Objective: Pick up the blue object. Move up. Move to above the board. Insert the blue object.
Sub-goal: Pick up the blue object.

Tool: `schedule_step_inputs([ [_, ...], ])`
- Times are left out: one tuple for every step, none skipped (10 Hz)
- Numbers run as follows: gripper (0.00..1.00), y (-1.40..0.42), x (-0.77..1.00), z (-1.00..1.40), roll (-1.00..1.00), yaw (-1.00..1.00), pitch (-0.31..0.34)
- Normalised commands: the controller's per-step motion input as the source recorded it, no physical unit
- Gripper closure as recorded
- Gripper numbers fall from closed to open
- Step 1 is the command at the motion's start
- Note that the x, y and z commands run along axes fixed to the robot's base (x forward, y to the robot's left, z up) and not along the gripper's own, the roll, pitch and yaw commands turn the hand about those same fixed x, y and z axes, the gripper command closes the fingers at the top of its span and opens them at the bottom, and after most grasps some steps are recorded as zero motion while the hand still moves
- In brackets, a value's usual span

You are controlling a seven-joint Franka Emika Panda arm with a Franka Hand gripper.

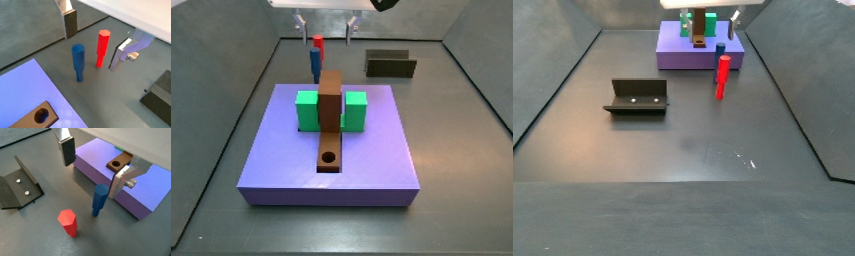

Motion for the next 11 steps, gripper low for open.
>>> schedule_step_inputs([
  [0.00,-0.07,-0.15,-0.09,0.00,0.00,-0.053],
  [0.00,-0.05,-0.24,-0.08,0.00,-0.01,-0.059],
  [0.00,-0.05,-0.24,-0.17,0.00,-0.05,-0.083],
  [0.00,0.00,-0.28,-0.33,0.00,-0.15,-0.110],
  [0.00,0.00,-0.19,-0.33,0.00,-0.18,-0.104],
  [0.00,0.00,-0.18,-0.29,0.00,-0.21,-0.084],
  [0.00,0.00,-0.18,-0.24,0.00,-0.24,-0.060],
  [0.00,0.00,-0.12,-0.19,0.00,-0.19,-0.060],
  [0.00,0.00,0.00,-0.25,0.00,-0.03,-0.046],
  [0.00,0.00,0.05,-0.27,0.00,0.00,-0.034],
  [0.00,0.00,0.03,-0.24,0.00,0.00,-0.020],
])
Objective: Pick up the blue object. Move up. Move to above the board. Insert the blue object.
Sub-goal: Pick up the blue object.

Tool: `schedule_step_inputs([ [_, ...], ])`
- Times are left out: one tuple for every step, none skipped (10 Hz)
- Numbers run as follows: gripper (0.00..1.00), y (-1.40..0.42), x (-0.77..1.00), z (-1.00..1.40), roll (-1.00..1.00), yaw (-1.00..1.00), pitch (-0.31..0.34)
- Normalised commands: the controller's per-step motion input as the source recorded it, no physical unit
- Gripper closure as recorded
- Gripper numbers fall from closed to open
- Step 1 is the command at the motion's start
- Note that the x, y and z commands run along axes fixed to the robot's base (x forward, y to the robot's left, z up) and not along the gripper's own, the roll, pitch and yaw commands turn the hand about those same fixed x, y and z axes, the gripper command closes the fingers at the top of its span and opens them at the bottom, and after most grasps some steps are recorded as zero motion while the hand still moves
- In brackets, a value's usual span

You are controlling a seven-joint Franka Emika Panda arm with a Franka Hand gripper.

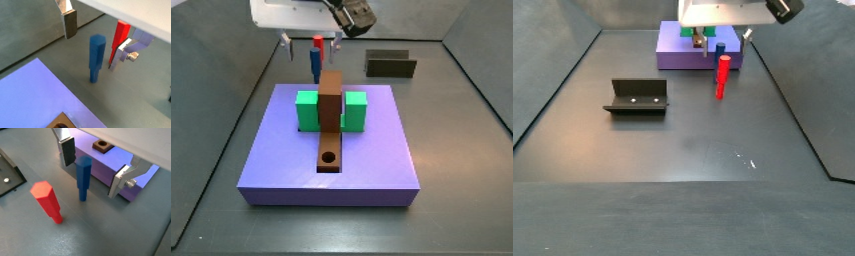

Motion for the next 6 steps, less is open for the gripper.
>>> schedule_step_inputs([
  [0.00,0.00,0.00,-0.15,0.00,0.00,-0.010],
  [0.00,0.02,0.00,-0.18,0.03,0.00,-0.007],
  [0.00,0.07,0.00,-0.15,0.04,0.00,0.000],
  [0.00,0.09,0.00,-0.15,0.06,-0.06,0.000],
  [0.00,0.00,0.00,-0.04,0.05,0.00,0.000],
  [0.00,0.00,0.00,-0.02,0.00,0.00,0.000],
])
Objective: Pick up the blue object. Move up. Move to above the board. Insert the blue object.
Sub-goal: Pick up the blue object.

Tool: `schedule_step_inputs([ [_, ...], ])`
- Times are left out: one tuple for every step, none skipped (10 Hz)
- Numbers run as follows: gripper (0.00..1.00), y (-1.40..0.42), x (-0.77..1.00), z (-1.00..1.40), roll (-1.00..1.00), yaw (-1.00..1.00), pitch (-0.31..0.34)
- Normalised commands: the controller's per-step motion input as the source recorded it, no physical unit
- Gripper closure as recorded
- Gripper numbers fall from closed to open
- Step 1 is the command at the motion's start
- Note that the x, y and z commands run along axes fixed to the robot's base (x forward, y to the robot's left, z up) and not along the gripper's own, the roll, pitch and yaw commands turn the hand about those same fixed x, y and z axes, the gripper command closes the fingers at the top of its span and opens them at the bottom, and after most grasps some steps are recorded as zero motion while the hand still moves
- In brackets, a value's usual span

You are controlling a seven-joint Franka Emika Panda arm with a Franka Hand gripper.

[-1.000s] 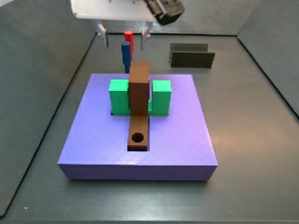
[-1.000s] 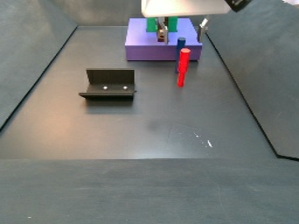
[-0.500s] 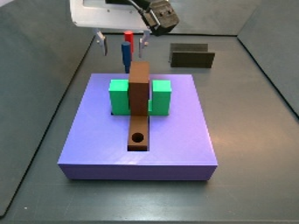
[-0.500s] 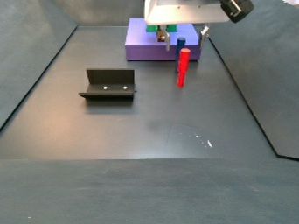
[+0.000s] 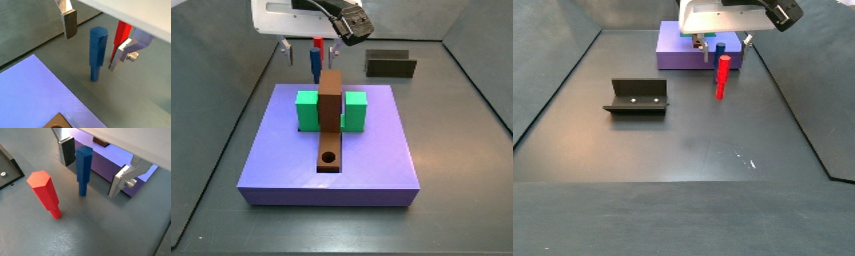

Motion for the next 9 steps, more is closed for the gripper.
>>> schedule_step_inputs([
  [0.00,-0.03,0.00,-0.03,0.00,-0.01,0.000],
  [0.00,-0.05,0.00,-0.05,0.00,-0.12,0.000],
  [0.00,0.00,0.00,0.00,0.00,-0.10,0.000],
  [0.00,0.00,0.00,0.00,0.00,0.00,0.000],
  [1.00,0.00,0.00,0.00,0.00,0.00,0.000],
  [1.00,0.00,0.00,0.00,0.00,0.00,0.000],
  [1.00,0.00,0.00,0.00,0.00,0.00,0.000],
  [1.00,0.00,0.00,0.00,0.00,0.00,0.000],
  [1.00,0.00,0.00,0.00,0.00,0.00,0.000],
])
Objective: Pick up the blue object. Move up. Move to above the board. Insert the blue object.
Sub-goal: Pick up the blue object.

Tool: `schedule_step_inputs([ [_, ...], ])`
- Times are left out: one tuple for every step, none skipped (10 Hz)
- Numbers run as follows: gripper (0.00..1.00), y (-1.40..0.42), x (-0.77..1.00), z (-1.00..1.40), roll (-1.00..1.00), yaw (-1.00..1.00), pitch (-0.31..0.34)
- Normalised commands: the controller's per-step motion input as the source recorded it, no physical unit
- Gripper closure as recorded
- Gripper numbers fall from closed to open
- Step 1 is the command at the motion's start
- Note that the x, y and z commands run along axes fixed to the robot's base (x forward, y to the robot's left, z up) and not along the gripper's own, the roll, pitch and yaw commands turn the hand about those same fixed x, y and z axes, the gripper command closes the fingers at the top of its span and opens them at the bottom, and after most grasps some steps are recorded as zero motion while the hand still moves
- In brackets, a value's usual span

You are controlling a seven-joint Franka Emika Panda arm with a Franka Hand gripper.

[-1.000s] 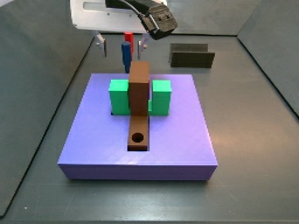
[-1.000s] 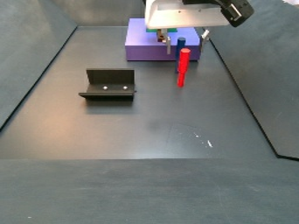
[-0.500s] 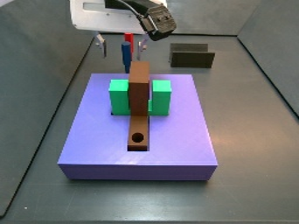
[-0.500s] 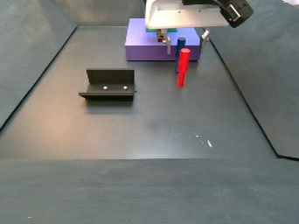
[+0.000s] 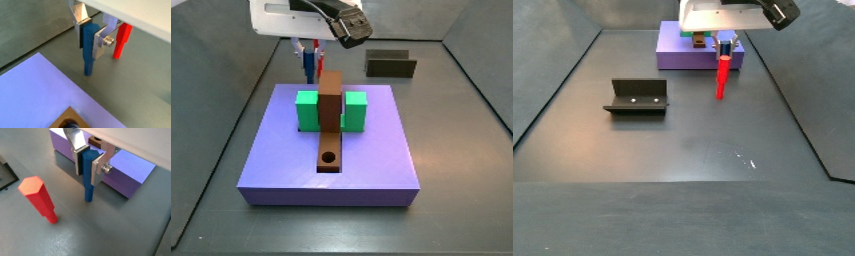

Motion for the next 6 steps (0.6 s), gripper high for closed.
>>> schedule_step_inputs([
  [1.00,0.00,0.00,0.00,0.00,0.00,0.000],
  [1.00,0.00,0.00,0.00,0.00,0.00,0.000],
  [1.00,0.00,0.00,0.00,0.00,0.00,0.000],
  [1.00,0.00,0.00,0.00,0.00,0.00,0.000],
  [1.00,0.00,0.00,0.00,0.00,0.00,0.000],
  [1.00,0.00,0.00,0.00,0.00,0.00,0.000],
])
